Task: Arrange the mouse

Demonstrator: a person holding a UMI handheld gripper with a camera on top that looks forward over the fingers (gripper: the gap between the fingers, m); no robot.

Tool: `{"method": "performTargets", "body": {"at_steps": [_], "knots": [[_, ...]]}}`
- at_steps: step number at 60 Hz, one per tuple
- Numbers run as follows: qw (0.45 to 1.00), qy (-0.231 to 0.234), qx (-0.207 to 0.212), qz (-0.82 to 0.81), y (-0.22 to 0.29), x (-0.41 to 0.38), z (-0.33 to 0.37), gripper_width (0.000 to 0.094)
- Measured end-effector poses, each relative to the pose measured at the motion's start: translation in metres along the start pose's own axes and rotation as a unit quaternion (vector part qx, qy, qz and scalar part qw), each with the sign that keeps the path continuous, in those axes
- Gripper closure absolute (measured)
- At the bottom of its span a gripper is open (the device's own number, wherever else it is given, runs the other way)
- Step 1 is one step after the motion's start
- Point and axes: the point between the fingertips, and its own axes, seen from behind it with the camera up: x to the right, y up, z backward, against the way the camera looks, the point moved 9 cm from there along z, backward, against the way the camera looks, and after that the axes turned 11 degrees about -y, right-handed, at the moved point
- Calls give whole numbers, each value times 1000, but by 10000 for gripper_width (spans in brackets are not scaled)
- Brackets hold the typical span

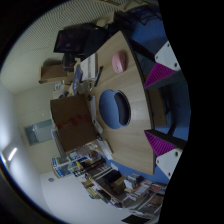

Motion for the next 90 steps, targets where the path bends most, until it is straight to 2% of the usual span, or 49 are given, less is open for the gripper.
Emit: {"method": "performTargets", "body": {"at_steps": [6, 23, 33, 43, 48, 55, 63, 69, 70, 72, 73, 78, 90], "knots": [[1000, -15, 0, 0, 3, 11, -3, 111], [998, -55, -17, 7, 8, 124, -56, 115], [997, -72, 0, 40, 27, 184, -105, 106], [994, -52, 14, 93, 44, 211, -168, 110], [993, -30, 6, 117, 45, 211, -195, 107], [991, -7, 34, 133, 62, 204, -217, 114], [990, -4, 55, 129, 77, 196, -241, 122], [991, -11, 66, 119, 86, 194, -253, 200], [991, -14, 68, 116, 87, 193, -254, 258], [991, -22, 73, 110, 88, 194, -256, 299], [991, -27, 75, 107, 89, 194, -257, 365], [991, -44, 76, 99, 88, 194, -257, 438], [998, -48, 7, 32, 103, 193, -253, 604]]}}
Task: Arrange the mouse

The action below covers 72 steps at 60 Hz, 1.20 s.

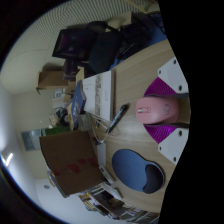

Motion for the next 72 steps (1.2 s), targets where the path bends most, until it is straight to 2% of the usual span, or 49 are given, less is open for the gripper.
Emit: {"method": "performTargets", "body": {"at_steps": [3, 9, 14, 16, 20, 24, 32, 42, 44, 49, 53, 54, 57, 58, 59, 60, 64, 66, 72], "knots": [[1000, -13, 14, -6, 13, 3, 9, 613], [997, -5, 79, -19, 75, -18, 47, 618], [990, 6, 140, -14, 122, -59, 78, 620], [988, 11, 156, -10, 143, -83, 82, 621], [984, 28, 177, -2, 155, -131, 87, 620], [985, 37, 169, 8, 143, -179, 68, 619], [993, 36, 106, 43, 94, -244, 12, 621], [996, 21, 37, 74, 37, -260, -33, 616], [997, 21, 19, 77, 27, -260, -38, 580], [994, 16, 33, 99, 24, -260, -40, 550], [995, 12, 23, 94, 27, -262, -39, 457], [995, 13, 17, 93, 27, -262, -40, 401], [996, 16, 4, 89, 28, -262, -40, 417], [996, 17, -5, 90, 27, -262, -38, 384], [996, 18, -15, 91, 27, -262, -36, 297], [995, 20, -24, 91, 27, -262, -33, 272], [995, 23, -35, 89, 30, -259, -12, 44], [995, 25, -30, 87, 33, -256, 3, 93], [996, 34, -16, 83, 41, -243, 63, 99]]}}
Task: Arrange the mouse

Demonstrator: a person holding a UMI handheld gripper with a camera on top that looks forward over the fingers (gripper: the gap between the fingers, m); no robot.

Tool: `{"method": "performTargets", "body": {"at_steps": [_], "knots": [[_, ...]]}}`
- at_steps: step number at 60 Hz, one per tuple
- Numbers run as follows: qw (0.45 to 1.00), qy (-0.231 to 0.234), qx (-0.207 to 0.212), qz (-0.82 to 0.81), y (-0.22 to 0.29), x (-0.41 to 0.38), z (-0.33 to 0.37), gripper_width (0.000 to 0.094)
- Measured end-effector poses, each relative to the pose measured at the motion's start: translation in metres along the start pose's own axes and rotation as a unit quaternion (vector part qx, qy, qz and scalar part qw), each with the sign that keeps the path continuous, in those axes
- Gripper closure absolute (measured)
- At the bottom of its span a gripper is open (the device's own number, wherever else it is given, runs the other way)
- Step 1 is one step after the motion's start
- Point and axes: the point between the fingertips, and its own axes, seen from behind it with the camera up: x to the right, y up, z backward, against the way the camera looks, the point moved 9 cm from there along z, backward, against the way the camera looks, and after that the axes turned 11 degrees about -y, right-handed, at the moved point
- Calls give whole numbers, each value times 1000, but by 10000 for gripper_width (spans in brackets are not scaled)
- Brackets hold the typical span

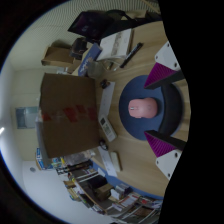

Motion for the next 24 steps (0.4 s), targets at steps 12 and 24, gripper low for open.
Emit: {"method": "performTargets", "body": {"at_steps": [12, 24], "knots": [[998, 3, 8, -61, -31, 38, 124, 94], [990, -41, -11, -132, -91, 95, 191, 98]]}}
